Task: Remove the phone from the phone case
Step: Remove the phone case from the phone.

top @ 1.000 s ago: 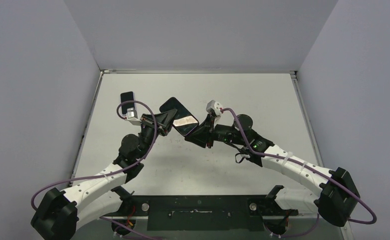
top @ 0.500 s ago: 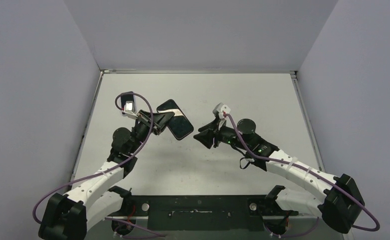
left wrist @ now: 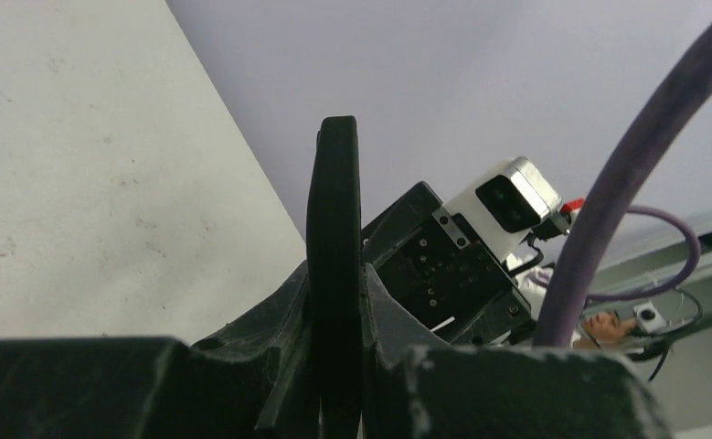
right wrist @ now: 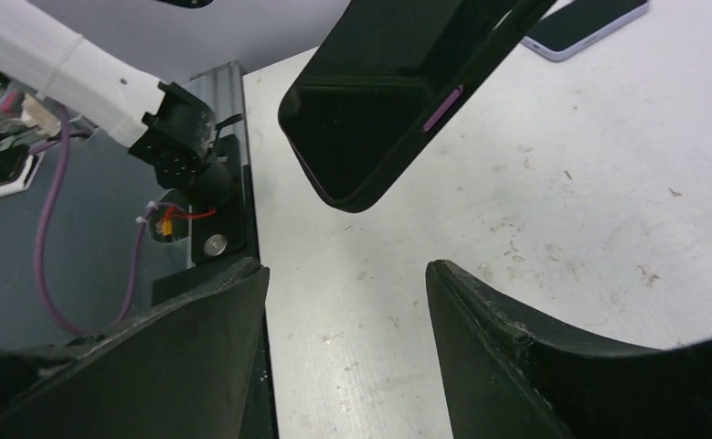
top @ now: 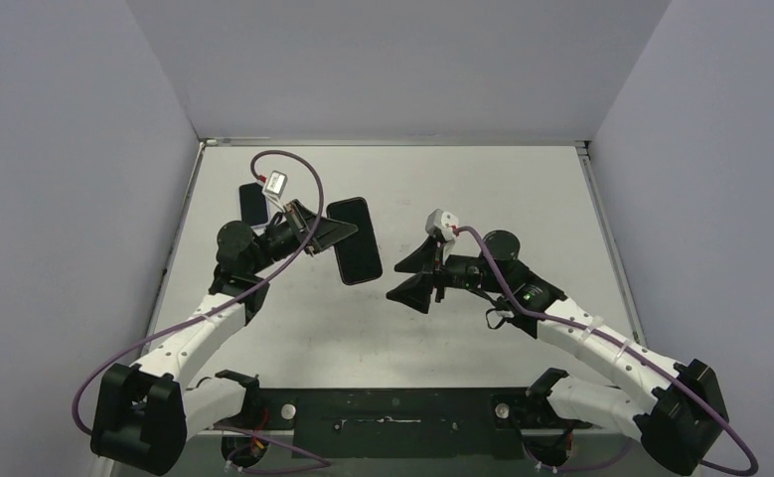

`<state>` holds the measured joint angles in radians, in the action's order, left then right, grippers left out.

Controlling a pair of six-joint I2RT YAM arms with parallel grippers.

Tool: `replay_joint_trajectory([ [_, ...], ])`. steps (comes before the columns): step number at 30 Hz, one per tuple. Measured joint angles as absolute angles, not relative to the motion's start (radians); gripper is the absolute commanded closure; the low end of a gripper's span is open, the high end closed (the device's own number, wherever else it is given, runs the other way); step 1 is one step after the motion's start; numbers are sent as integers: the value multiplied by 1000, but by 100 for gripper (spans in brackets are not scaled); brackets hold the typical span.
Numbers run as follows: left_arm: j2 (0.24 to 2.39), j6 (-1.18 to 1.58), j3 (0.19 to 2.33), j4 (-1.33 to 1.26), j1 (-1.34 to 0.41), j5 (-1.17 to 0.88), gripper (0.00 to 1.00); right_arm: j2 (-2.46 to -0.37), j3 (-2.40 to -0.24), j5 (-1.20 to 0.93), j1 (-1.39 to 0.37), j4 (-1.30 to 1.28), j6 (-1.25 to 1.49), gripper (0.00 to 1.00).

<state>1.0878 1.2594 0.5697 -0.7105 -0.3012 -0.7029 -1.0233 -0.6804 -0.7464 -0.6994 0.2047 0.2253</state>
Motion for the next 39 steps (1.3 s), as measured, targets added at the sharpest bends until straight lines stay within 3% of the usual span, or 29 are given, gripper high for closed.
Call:
replay_joint_trajectory([
  [9,1111,1153,659,-706,-300,-873,100,-1126,-766,-893,-700,200,229,40],
  [21,1112,1115,666,-707,-300,-934,100,-1243,-836,-986,-709,226,261,53],
  [33,1139,1095,691,-721,-300,-980,100,-1313,-882,-1082,-708,219,267,98],
  [39,1150,1113,691,-760,-301,-993,100,-1317,-908,-1100,-709,167,182,100],
])
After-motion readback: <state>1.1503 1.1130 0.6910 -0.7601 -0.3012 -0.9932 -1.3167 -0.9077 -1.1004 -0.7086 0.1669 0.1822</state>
